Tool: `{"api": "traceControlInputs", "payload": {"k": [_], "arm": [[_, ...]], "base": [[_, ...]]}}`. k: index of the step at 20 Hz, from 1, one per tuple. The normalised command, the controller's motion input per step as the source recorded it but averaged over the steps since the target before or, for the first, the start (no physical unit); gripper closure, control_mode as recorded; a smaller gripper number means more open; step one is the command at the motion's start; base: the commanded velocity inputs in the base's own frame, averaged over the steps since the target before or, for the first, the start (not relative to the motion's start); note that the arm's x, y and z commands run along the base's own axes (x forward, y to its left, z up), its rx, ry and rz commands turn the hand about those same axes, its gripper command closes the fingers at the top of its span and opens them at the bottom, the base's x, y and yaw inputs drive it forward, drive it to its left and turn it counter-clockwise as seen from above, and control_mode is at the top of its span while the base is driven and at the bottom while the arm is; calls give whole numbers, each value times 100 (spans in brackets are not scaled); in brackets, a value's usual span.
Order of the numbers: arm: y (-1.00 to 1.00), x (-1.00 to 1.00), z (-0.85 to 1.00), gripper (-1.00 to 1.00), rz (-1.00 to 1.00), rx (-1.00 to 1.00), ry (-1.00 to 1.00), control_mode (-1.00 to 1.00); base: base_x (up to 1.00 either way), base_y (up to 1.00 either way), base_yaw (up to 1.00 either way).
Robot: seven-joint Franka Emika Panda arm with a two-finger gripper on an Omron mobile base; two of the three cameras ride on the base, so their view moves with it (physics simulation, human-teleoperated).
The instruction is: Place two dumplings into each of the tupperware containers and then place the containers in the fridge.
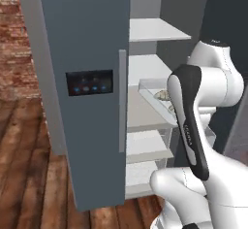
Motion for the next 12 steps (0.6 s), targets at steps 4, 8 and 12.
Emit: {"api": "traceControlInputs", "payload": {"k": [4,8,12], "arm": [[0,0,0,100,0,0,0,100],[0,0,0,100,0,0,0,100],[0,0,0,100,0,0,0,100]], "base": [[33,13,-53],[60,21,-24],[52,17,-14]]}}
